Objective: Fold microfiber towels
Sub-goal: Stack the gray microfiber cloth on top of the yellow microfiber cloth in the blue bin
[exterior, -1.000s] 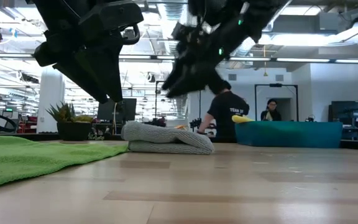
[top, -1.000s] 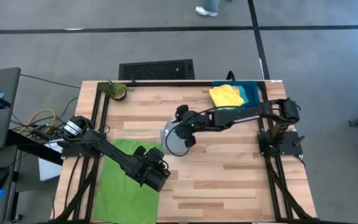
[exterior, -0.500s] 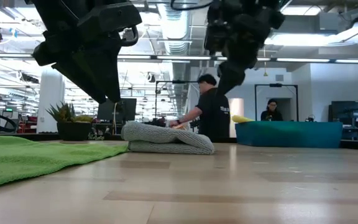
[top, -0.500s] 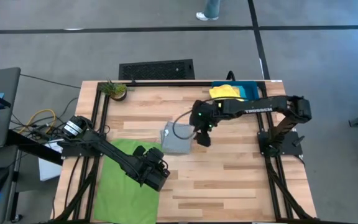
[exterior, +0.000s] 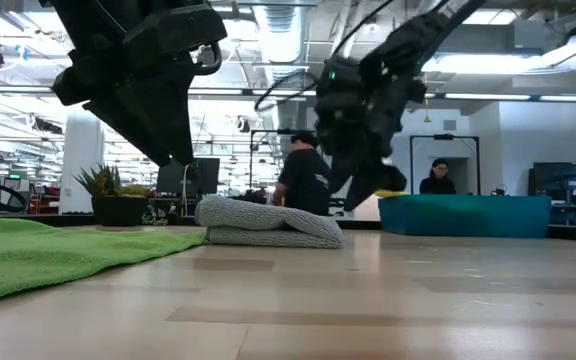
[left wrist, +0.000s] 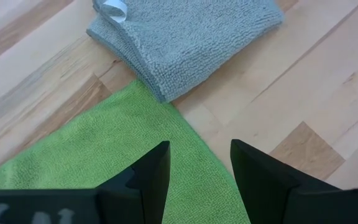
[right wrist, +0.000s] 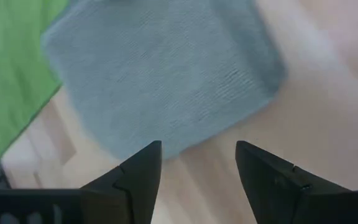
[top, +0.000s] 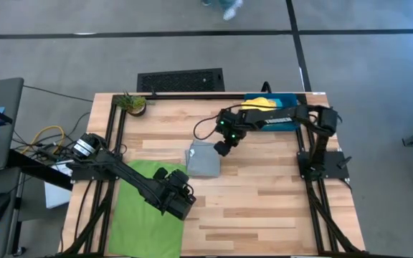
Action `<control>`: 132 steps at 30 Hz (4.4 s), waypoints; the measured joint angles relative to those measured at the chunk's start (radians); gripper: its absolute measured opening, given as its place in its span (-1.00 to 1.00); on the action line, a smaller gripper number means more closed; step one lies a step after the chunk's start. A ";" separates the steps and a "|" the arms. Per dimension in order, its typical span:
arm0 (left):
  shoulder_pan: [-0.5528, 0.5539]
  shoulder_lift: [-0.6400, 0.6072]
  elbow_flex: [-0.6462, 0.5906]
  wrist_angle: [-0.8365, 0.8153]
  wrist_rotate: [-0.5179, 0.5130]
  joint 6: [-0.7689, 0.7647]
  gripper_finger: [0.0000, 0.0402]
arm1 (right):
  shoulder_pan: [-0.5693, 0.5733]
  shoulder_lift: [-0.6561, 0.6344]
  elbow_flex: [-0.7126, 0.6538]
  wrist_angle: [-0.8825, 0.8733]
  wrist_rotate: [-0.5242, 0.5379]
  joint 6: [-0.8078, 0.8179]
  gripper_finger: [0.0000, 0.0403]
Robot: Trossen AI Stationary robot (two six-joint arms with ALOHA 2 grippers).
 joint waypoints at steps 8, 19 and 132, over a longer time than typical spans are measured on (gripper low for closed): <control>0.000 0.000 0.000 0.000 0.000 0.021 -0.19 | -0.047 0.102 -0.001 0.082 -0.064 0.087 0.14; 0.000 0.000 0.000 -0.003 0.006 0.035 -0.19 | -0.020 0.151 0.000 0.211 -0.107 0.109 0.14; 0.286 0.001 0.180 0.094 -0.139 0.697 -0.19 | -0.754 -0.282 -0.001 -0.448 0.527 -0.606 -0.94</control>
